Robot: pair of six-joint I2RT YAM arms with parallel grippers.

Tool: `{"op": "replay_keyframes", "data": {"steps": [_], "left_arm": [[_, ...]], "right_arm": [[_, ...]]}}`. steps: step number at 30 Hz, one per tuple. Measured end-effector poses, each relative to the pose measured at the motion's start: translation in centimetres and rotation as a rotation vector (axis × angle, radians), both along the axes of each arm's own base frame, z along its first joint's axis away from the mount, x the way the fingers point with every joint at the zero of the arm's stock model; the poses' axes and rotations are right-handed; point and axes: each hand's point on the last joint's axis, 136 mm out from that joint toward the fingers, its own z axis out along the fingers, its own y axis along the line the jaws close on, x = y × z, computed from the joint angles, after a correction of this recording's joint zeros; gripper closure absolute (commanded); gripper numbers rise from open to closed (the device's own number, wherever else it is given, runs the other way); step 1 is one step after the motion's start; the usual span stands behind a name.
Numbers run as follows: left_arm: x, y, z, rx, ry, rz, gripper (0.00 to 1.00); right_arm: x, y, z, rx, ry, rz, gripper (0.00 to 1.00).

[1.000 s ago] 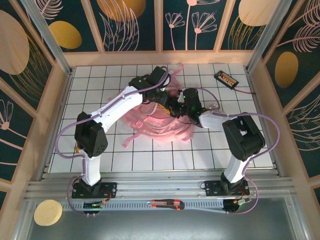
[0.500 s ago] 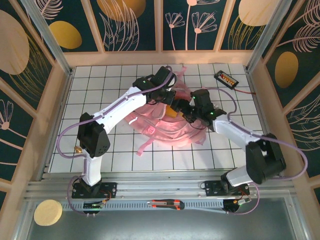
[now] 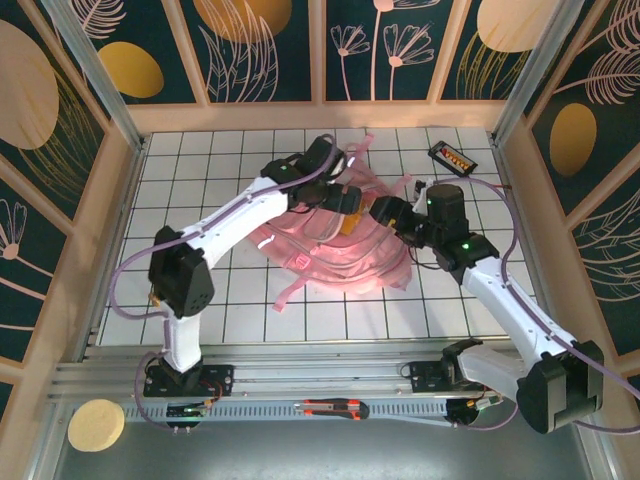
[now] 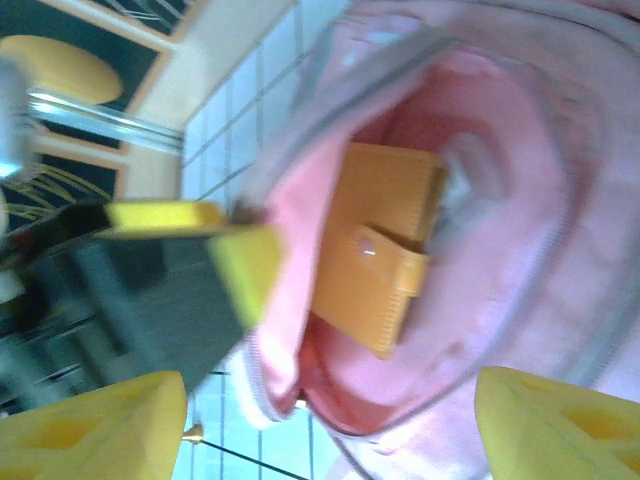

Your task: Pack the student bag

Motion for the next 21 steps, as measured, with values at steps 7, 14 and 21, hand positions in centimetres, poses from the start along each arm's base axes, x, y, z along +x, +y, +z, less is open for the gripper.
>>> {"op": "replay_keyframes", "data": {"steps": [7, 14, 21], "left_arm": [[-4.0, 6.5, -0.9, -0.205, 0.116, 0.174, 0.01], [-7.2, 9.0, -3.5, -0.348, 0.203, 0.273, 0.01], [-7.8, 11.0, -5.2, -0.513, 0.252, 0.405, 0.02]], "right_arm": [[-0.1, -0.4, -4.4, -0.059, 0.148, -0.007, 0.22], [-0.1, -0.4, -4.4, -0.059, 0.147, -0.007, 0.21], [0.0, -0.4, -5.3, -0.068, 0.161, -0.003, 0.22]]}}
